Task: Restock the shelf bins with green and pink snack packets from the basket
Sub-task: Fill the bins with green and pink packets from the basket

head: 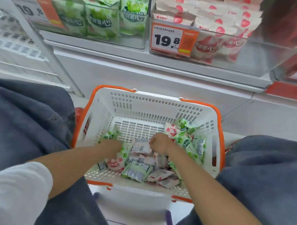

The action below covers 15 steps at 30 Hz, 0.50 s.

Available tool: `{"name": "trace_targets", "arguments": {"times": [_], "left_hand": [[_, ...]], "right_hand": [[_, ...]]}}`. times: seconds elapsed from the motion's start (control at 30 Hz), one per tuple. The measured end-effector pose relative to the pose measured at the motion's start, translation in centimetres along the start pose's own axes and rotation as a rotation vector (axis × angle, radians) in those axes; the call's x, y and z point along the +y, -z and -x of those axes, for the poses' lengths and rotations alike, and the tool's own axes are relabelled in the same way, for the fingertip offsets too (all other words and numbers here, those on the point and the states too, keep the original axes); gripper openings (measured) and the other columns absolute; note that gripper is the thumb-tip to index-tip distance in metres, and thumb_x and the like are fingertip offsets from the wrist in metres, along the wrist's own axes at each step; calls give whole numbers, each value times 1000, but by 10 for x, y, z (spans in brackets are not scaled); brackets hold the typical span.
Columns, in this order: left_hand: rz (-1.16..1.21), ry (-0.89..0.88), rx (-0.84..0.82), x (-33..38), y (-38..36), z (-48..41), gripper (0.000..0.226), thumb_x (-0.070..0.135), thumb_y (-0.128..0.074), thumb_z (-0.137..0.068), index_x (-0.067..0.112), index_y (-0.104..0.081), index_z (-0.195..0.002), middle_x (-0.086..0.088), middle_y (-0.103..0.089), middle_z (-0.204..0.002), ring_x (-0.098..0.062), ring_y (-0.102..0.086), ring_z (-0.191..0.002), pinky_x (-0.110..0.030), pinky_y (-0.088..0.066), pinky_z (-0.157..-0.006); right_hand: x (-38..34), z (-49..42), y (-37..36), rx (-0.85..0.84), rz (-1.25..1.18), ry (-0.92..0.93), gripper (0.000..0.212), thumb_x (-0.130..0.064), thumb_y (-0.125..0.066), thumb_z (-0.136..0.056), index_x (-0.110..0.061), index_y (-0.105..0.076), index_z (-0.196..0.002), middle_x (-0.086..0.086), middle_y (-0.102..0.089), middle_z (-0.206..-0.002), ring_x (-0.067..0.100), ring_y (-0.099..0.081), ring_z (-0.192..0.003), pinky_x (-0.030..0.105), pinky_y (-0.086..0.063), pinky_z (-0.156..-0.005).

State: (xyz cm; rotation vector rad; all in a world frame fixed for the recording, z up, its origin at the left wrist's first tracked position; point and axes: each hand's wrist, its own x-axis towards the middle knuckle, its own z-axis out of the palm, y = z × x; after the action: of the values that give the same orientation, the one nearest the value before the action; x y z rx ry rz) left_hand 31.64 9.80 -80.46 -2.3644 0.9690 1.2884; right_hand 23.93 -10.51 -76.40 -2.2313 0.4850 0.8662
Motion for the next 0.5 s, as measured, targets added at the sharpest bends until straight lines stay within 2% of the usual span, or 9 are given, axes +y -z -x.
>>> {"name": "trace_targets", "arguments": {"times": [0.03,0.1,0.17,0.2,0.3,0.33,0.37,0.43,0.5], "left_hand": [[37,-41,33,3,12,1,9,17,-64,-92,9,-60,-94,-3,-63,-96,-18,-58,-86,-28,-48,-78],[144,-139,125,9,43,-1,32,24,-66,-92,15,-47,-68,0,-46,-69,-16,-46,-66,-28,-37,-67],[277,-267,208,20,82,10,48,24,-67,-91,17,-34,-56,1,-29,-58,-15,-30,-54,-29,-27,-59],[314,-338,246,25,99,19,50,24,-67,-92,18,-34,-54,1,-27,-56,-13,-27,-51,-26,-25,-57],[471,-349,413,36,130,36,34,28,-68,-91,19,-54,-61,4,-47,-60,-7,-42,-54,-19,-34,-59],[615,-327,522,39,135,39,24,32,-69,-90,17,-62,-72,5,-57,-69,-6,-52,-63,-23,-41,-65],[805,-276,644,43,141,44,22,37,-68,-89,16,-65,-86,6,-62,-79,-8,-58,-73,-28,-47,-71],[1126,-176,832,53,152,53,38,50,-61,-91,14,-61,-102,1,-63,-91,-15,-62,-85,-35,-51,-79],[1128,-166,904,66,162,64,42,55,-51,-94,14,-57,-86,0,-59,-81,-17,-57,-78,-33,-45,-74]], "right_hand": [[-3,0,6,-3,-54,8,26,-2,-54,-92,1,-65,-116,16,-61,-122,26,-59,-88,35,-48,-71],[-8,1,16,-21,-184,33,40,-9,-70,-86,-8,-59,-125,7,-56,-124,24,-59,-101,34,-49,-79],[-14,8,26,-60,-304,44,63,-14,-80,-79,-10,-49,-134,5,-54,-124,26,-58,-111,34,-48,-82],[-17,14,30,-59,-350,49,64,-14,-82,-77,-9,-49,-132,7,-57,-119,26,-59,-109,36,-49,-82],[-19,32,50,61,-464,125,21,-10,-79,-79,-4,-61,-87,9,-61,-82,20,-60,-75,31,-51,-68],[-20,39,61,127,-514,140,20,-9,-77,-81,-5,-58,-78,8,-59,-75,18,-59,-69,25,-51,-62],[-21,48,72,181,-579,149,21,-9,-75,-83,-7,-56,-76,8,-59,-74,17,-60,-68,21,-52,-60],[-25,67,96,239,-723,183,17,-7,-72,-86,-6,-57,-78,8,-67,-82,16,-67,-76,25,-59,-72],[-29,86,115,260,-850,238,10,-2,-67,-88,-9,-62,-82,3,-71,-85,12,-70,-77,26,-59,-75]]}}
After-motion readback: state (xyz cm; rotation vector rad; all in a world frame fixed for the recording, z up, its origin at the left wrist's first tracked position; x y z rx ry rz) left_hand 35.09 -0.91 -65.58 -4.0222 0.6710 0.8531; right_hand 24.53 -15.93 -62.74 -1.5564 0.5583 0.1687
